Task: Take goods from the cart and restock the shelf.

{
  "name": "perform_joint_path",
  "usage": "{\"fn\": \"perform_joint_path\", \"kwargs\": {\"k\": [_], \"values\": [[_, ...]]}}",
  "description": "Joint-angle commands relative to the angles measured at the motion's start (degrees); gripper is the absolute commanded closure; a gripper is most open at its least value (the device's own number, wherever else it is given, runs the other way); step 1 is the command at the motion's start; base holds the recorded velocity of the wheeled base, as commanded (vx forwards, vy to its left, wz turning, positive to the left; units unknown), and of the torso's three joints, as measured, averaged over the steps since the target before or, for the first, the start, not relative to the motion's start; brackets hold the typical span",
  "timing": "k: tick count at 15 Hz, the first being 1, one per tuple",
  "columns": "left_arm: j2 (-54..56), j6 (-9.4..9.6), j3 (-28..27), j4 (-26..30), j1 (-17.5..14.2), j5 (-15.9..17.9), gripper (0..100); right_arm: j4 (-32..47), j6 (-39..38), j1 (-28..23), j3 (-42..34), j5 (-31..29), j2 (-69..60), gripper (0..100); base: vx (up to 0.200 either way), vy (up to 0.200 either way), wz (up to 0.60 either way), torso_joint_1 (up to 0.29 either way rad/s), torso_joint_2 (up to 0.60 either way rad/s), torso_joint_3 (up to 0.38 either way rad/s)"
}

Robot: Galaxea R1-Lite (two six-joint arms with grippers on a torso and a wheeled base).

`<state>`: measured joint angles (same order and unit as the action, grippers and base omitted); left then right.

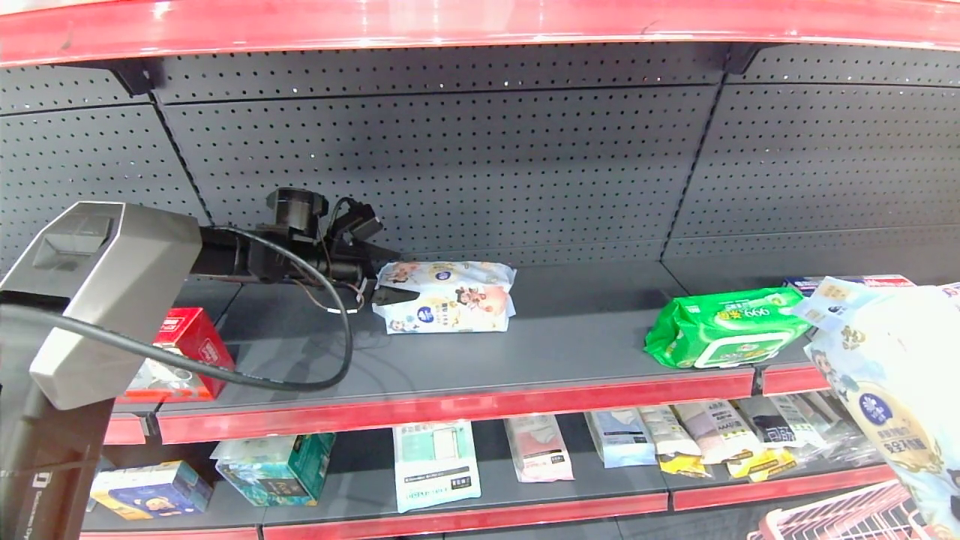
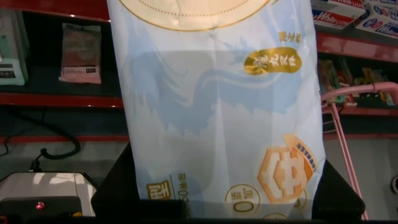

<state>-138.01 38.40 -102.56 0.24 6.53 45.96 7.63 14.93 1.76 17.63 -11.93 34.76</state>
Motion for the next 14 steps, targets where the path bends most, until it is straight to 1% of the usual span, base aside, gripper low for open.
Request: {"fn": "perform_joint_path", "kwargs": {"k": [1, 3, 10, 14], "values": [[-2.18, 0.01, -1.94, 0.02, 0.94, 0.1, 0, -0.07, 0.1, 0.0, -0.4, -0.02, -0.13, 100, 0.0, 0.0, 0.0, 0.0, 0.0, 0.0], [-3.05, 0.01, -3.26, 0.2, 1.2, 0.54, 0, -0.07, 0.62, 0.0, -0.49, -0.02, -0.21, 100, 0.0, 0.0, 0.0, 0.0, 0.0, 0.0], [-3.76, 0.01, -3.44, 0.28, 1.73, 0.62, 0, -0.07, 0.71, 0.0, -0.66, -0.02, -0.3, 100, 0.0, 0.0, 0.0, 0.0, 0.0, 0.0], [-4.9, 0.01, -4.49, 0.28, 2.78, 0.62, 0, -0.07, 0.71, 0.0, -1.1, -0.02, -0.3, 100, 0.0, 0.0, 0.0, 0.0, 0.0, 0.0]]}}
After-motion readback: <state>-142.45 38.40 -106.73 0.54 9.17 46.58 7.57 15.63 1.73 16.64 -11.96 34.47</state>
